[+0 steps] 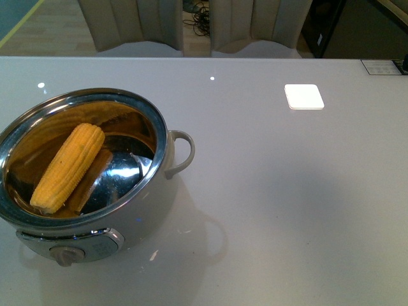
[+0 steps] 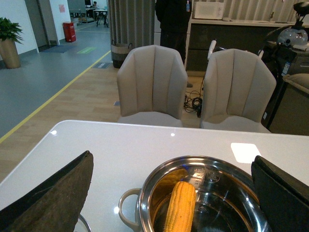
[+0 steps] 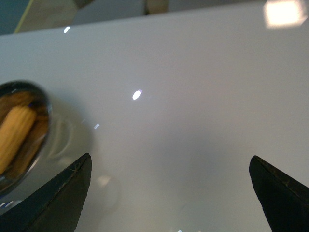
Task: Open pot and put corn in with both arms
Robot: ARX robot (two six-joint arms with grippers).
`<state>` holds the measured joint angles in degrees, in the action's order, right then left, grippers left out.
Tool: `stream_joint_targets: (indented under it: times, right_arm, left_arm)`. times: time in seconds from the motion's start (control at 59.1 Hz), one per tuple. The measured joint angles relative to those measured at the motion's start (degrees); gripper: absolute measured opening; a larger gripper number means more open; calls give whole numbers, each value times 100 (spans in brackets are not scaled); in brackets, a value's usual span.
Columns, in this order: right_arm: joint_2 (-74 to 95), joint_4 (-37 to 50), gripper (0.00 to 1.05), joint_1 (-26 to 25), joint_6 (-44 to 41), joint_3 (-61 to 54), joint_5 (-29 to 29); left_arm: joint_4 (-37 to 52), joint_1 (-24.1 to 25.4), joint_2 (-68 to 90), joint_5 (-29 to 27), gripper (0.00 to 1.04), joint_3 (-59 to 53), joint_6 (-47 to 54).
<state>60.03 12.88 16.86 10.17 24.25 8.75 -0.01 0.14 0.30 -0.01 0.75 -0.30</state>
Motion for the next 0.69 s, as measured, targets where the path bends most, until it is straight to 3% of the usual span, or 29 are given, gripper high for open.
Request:
stream_joint_targets:
  times: [0.068,0.152,0.305,0.423,0.61,0.694]
  right_arm:
    - [-61,1945,74,-74,-492,-778,553]
    - [-337,2892,60,-264,-741,-1191,507]
    - [-1099,2774,25,-667,-918,-1657,107]
    - [-1539,2538,4,-857,-962,-1856,-103]
    - [-2192,2105,2,-1108,-988,-2068,-313]
    - [-2514,1864,2,-1508,-994,-2144,-831]
  left_arm:
    - [0,0,0,2,98,0,0]
    - [0,0,0,-2,98,0,0]
    - [0,0,0,0,98,0,0]
    - [0,0,0,0,98,0,0]
    - [0,0,0,0,98,0,0]
    - [0,0,0,2,98,0,0]
